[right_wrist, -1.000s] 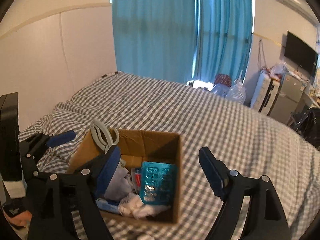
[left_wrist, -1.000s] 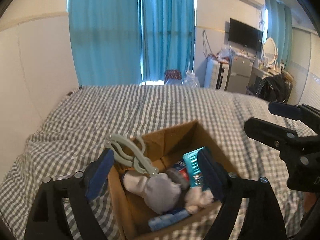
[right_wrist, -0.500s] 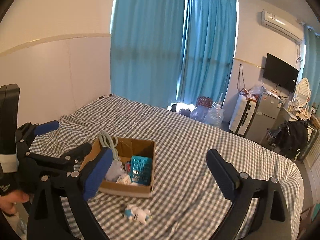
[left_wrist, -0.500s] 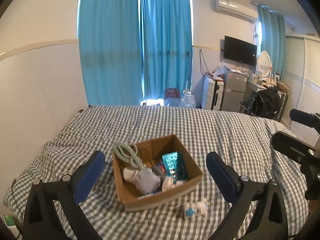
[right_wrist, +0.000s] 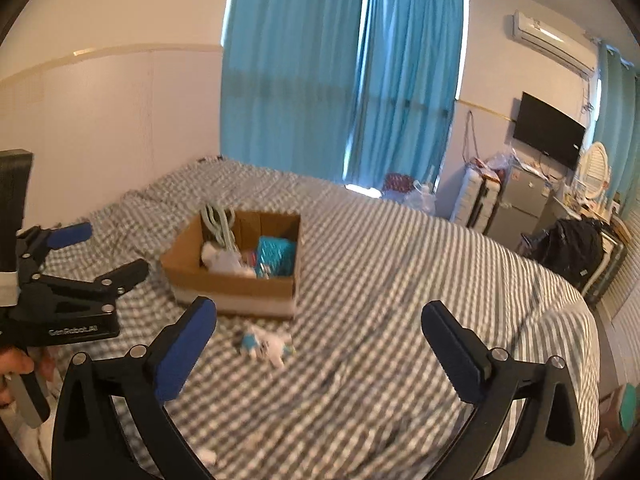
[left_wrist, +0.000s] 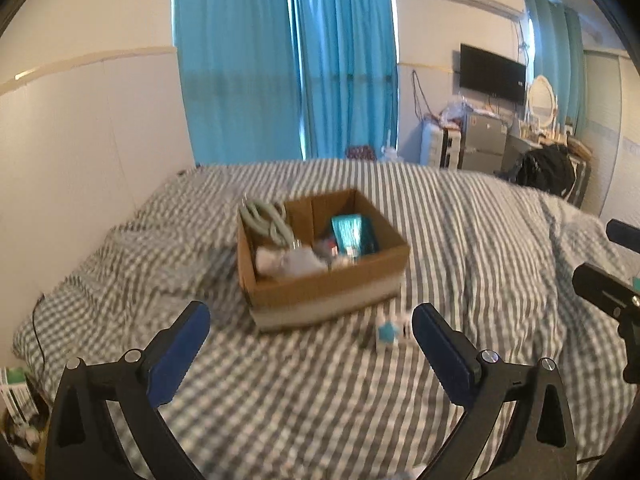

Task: Organize objects
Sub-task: 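Grasp the white tube with the left tool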

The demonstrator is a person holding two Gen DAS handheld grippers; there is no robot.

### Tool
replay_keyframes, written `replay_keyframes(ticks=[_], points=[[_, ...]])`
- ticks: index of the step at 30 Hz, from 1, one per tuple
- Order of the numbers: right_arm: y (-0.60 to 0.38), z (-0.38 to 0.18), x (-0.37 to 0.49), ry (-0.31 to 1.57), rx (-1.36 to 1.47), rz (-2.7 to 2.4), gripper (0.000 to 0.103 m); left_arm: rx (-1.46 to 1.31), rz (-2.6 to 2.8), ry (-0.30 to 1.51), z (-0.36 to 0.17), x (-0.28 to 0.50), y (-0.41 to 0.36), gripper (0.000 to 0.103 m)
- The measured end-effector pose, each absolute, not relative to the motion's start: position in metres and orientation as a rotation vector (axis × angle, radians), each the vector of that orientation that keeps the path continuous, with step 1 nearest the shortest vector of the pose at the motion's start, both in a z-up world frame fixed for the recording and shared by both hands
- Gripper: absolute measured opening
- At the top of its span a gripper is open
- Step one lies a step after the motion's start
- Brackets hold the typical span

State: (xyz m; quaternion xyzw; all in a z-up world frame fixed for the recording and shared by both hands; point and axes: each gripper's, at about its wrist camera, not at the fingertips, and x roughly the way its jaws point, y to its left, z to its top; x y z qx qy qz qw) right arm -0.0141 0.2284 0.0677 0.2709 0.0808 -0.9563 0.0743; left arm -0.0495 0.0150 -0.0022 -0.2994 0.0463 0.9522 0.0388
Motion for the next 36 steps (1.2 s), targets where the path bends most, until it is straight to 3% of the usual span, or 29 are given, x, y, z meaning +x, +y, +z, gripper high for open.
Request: replay_keyframes(ticks=[10, 16, 33, 35, 36], points=[[0.238, -0.015, 0.003, 0.133, 1.052, -2.844, 0.103, -1.13, 2.828, 0.273, -0.098, -0.017, 0.028, 0.103], [0.234, -0.057, 0.011, 0.125, 1.206, -2.836, 0.103, -1.167, 2.771, 0.239, -0.118, -0.003, 0.028, 0.103], [0.221, -0.072, 0.024, 0.12, 1.272, -2.887, 0.103, -1.252, 2.533, 0.211, -0.149, 0.023, 0.058, 0.098], [0.221, -0.072, 0.023, 0.114, 1.27, -2.885, 0.103, -1.29, 2.507, 0.239, -0.157, 0.021, 0.064, 0.092], [0.221, -0.073, 0.023, 0.114, 1.271, -2.883, 0.103, -1.316, 2.495, 0.246, -0.161, 0.018, 0.066, 0.084]])
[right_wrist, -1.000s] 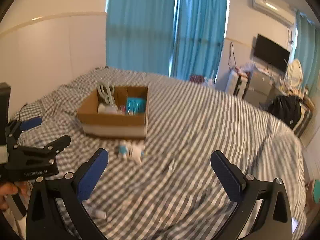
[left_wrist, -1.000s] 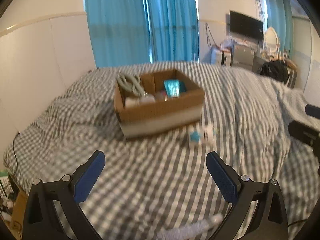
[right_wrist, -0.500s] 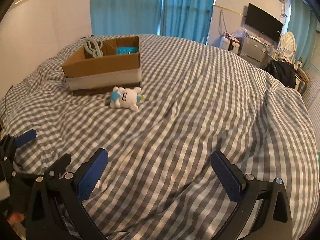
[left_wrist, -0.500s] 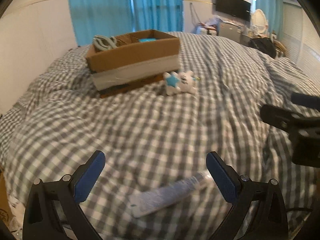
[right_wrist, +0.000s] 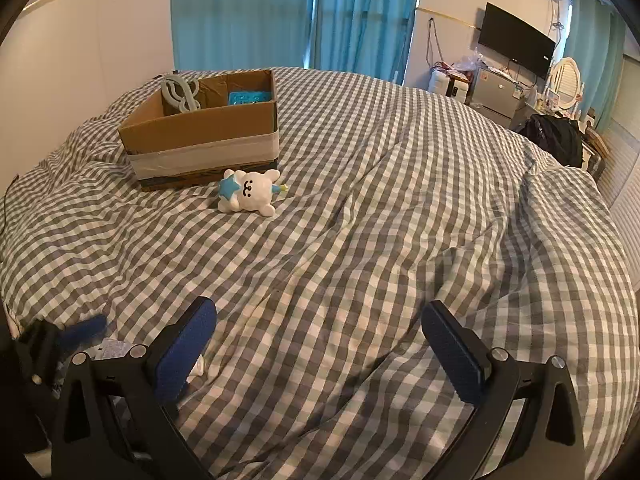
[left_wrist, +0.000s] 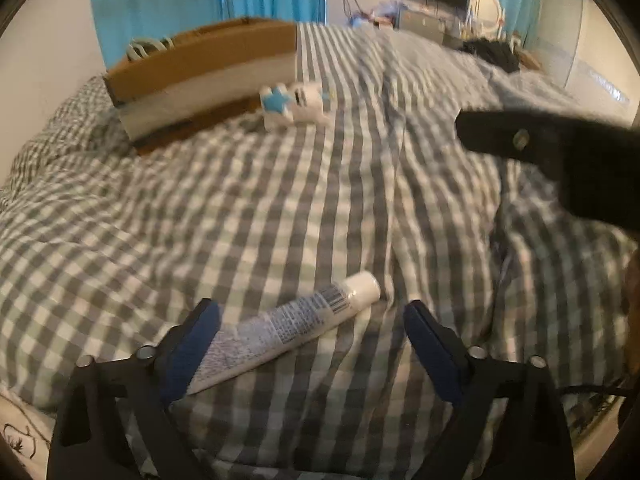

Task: Organize objects
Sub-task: 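Grasp the white tube with the left tool, then grasp the white bear toy with the right tool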

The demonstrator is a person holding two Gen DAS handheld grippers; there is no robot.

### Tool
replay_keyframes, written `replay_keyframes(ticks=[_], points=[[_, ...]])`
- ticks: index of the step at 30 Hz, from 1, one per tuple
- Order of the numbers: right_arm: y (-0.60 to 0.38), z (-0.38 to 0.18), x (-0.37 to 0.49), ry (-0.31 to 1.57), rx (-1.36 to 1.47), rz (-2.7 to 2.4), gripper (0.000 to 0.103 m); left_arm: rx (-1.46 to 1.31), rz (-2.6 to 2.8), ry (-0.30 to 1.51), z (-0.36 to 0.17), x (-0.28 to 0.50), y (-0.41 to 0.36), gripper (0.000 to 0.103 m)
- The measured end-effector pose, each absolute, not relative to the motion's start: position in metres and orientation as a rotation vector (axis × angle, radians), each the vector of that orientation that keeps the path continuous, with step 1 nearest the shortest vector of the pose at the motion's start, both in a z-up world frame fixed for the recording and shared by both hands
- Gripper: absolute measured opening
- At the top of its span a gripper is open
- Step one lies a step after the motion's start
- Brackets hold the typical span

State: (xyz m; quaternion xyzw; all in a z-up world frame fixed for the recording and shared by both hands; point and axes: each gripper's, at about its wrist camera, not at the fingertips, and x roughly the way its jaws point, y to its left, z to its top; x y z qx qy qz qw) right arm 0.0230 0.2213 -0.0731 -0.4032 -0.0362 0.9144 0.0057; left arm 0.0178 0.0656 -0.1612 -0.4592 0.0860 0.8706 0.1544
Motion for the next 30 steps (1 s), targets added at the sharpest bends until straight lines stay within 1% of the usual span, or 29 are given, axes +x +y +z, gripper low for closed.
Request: replay_keyframes(ticks=[1, 3, 4, 6, 9, 12, 14, 30], points=[[0.222, -0.075, 0.022, -0.109, -1.266, 2.86, 0.103, -1.328, 2.488, 0.243, -0.165, 0.016, 0.065, 0.079], [0.223, -0.078, 0.02, -0.096, -1.281, 2.857, 0.103, -1.351, 2.481, 0.214, -0.17, 0.008, 0.062, 0.057], [0.224, -0.079, 0.02, -0.092, -1.288, 2.855, 0.103, -1.345, 2.476, 0.163, -0.168, 0.003, 0.058, 0.054], [0.225, -0.081, 0.019, -0.088, -1.298, 2.854, 0.103, -1.293, 2.504, 0.098, -0.16, 0.0, 0.051, 0.037], [0.228, -0.084, 0.017, -0.077, -1.302, 2.853, 0.103, -1.212, 2.563, 0.084, -0.146, -0.009, 0.041, 0.026], [0.231, -0.087, 0.013, -0.053, -1.316, 2.844, 0.103, -1.217, 2.58, 0.058, -0.141, -0.024, 0.031, 0.022], [0.232, -0.089, 0.01, -0.045, -1.322, 2.84, 0.103, -1.224, 2.578, 0.047, -0.137, -0.036, 0.026, 0.022], [0.21, -0.069, -0.041, -0.084, -1.277, 2.932, 0.103, -1.148, 2.631, -0.031, -0.103, -0.107, -0.002, 0.021]])
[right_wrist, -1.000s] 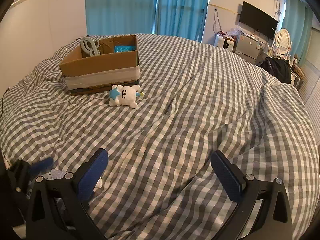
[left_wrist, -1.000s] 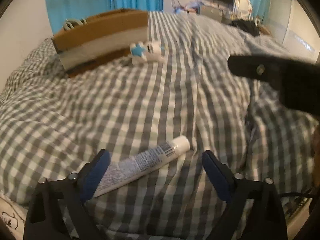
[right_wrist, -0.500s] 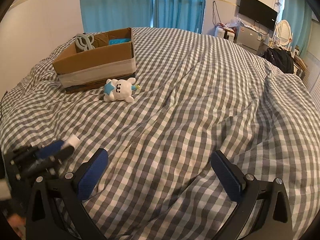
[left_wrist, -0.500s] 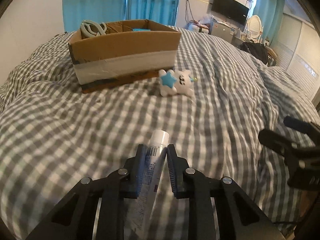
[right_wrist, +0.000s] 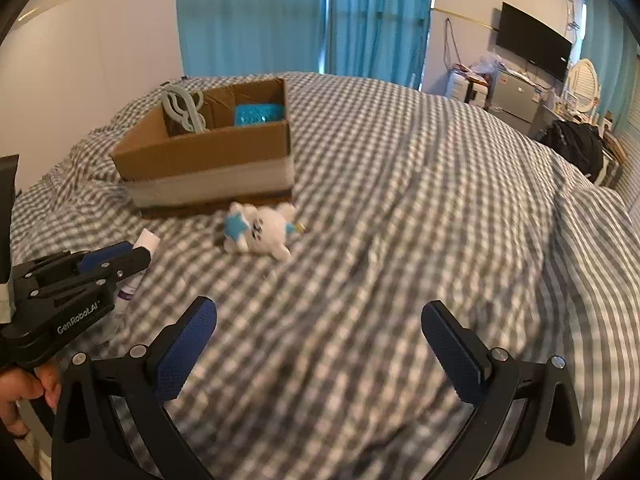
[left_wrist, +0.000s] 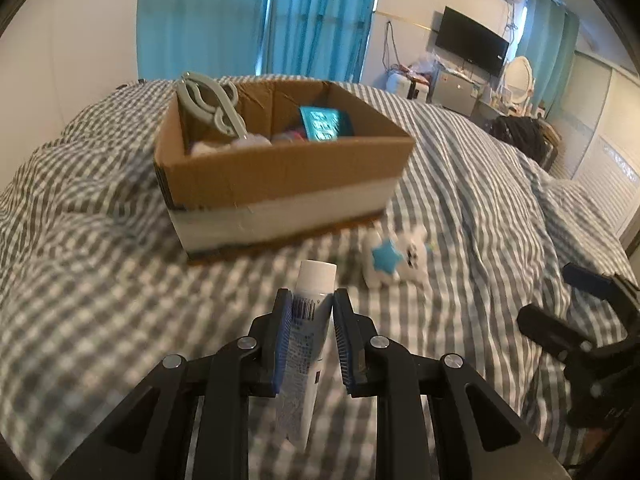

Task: Organize objects
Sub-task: 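Grasp the white bear toy with the right tool, then lower tube and bear toy into the box and release both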

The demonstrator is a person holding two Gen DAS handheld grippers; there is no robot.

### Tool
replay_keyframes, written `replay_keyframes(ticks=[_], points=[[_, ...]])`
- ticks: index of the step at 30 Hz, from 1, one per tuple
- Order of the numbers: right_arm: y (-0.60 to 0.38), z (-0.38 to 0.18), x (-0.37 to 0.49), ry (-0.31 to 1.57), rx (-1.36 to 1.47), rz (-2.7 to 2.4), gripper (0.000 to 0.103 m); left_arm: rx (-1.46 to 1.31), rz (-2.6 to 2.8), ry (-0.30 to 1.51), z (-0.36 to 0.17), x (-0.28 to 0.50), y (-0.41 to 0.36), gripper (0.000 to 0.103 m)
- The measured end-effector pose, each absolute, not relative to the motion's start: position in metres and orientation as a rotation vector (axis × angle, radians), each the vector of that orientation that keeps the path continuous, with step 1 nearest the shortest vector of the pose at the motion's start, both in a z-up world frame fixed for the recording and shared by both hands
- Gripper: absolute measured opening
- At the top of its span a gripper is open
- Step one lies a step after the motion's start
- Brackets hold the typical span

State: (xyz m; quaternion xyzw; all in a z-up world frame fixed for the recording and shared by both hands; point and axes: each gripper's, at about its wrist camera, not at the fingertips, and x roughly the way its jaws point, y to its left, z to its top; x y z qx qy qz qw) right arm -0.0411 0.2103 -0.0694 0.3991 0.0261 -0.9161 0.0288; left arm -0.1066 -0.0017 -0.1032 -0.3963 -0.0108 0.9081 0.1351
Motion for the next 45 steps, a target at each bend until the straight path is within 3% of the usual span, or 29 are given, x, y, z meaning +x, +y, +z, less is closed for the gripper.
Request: replay_keyframes(ticks=[9, 19, 21, 23, 25, 34, 45], points=[[0.174, -0.078, -0.102, 0.104, 1.23, -2.724, 0.103, -1.139, 2.661, -0.047, -0.1, -0.146, -0.02, 0.021], [0.155, -0.126, -0.164, 0.115, 1.382, -2.63, 0.103, -1.18, 2.633, -0.049, -0.119, -0.161, -0.023, 0.021], [0.157, -0.134, -0.168, 0.092, 1.399, -2.615, 0.1, -1.184, 2.634, -0.052, -0.12, -0.162, -0.022, 0.021], [0.159, -0.138, -0.169, 0.087, 1.412, -2.6, 0.082, -1.19, 2.638, -0.041, -0.12, -0.161, -0.02, 0.021], [0.161, -0.141, -0.169, 0.088, 1.427, -2.588, 0.082, -1.196, 2.638, -0.041, -0.12, -0.161, -0.019, 0.021], [0.169, -0.11, -0.137, 0.081, 1.312, -2.598, 0.082, -1.126, 2.661, -0.059, -0.091, -0.136, -0.014, 0.021], [0.175, -0.03, -0.09, 0.126, 1.086, -2.657, 0.082, -0.924, 2.709, -0.097, -0.009, -0.113, -0.013, 0.02]])
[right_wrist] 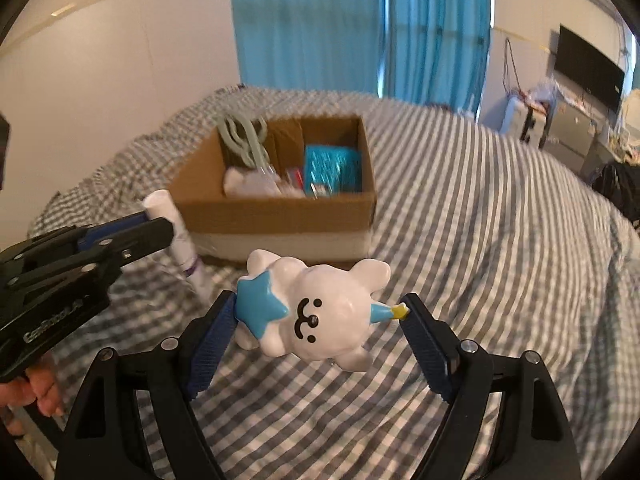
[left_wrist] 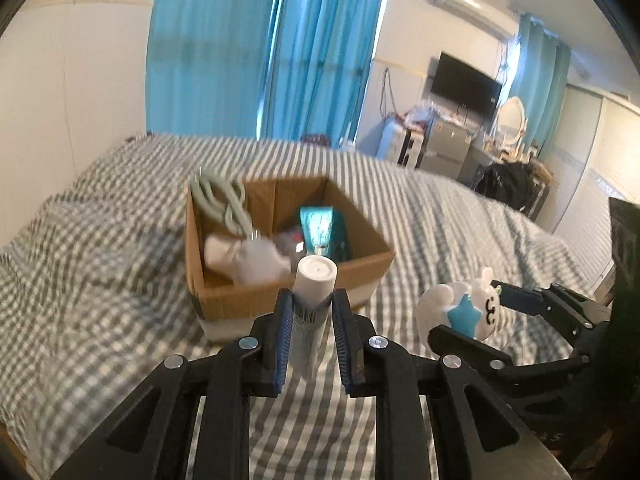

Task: Organize objects
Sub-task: 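Lower tube and bear toy into the box and release both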

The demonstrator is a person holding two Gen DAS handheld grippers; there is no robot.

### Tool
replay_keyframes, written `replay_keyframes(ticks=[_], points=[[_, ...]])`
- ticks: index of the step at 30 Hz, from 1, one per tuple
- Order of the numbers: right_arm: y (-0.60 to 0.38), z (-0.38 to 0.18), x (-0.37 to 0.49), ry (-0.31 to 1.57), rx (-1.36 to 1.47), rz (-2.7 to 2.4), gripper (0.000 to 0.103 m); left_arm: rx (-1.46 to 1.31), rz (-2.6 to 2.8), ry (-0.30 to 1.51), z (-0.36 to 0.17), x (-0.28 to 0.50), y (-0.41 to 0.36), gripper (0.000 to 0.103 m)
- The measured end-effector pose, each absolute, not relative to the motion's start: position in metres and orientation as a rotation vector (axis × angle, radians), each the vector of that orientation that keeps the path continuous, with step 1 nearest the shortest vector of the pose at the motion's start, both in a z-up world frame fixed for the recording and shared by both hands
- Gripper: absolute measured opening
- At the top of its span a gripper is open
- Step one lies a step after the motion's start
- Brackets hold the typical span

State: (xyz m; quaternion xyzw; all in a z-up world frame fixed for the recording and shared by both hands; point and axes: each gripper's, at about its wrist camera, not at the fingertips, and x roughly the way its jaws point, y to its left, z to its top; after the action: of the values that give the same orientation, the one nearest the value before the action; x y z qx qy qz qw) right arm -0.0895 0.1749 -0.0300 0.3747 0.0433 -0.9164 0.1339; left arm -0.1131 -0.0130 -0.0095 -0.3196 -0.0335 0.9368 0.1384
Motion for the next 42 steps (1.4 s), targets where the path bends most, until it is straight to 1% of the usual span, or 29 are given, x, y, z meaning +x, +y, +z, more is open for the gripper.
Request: replay_keyframes(ticks=[6, 9, 13, 17, 21, 31, 37, 42], points=[[0.165, 0.034, -0.086, 0.173, 0.918, -2.689, 0.082, -0.797, 2.764, -0.051, 0.043, -0.125, -0.013, 0.02], [0.155, 0.062, -0.095, 0.214, 0.842, -2.707, 0.082, -0.757, 2.789, -0.025, 0.059, -0.135, -0.015, 0.02], [0.143, 0.085, -0.117, 0.238, 0.784, -2.708, 0.082, -0.742, 2.802, -0.023, 0.069, -0.159, -0.02, 0.02], [0.134, 0.093, -0.142, 0.252, 0.77, -2.698, 0.082, -0.774, 2.813, 0.001, 0.061, -0.19, -0.027, 0.02], [0.126, 0.081, -0.171, 0.261, 0.805, -2.674, 0.082, -0.844, 2.804, 0.009, 0.039, -0.219, -0.03, 0.02], [0.122, -0.004, -0.241, 0.224, 1.008, -2.595, 0.082, -1.083, 2.751, 0.033, -0.047, -0.275, -0.033, 0.02], [0.125, -0.041, -0.27, 0.202, 1.075, -2.561, 0.082, -1.122, 2.732, 0.054, -0.07, -0.288, -0.026, 0.02], [0.115, -0.049, -0.267, 0.235, 1.047, -2.58, 0.083, -1.152, 2.717, 0.048, -0.078, -0.296, -0.028, 0.02]])
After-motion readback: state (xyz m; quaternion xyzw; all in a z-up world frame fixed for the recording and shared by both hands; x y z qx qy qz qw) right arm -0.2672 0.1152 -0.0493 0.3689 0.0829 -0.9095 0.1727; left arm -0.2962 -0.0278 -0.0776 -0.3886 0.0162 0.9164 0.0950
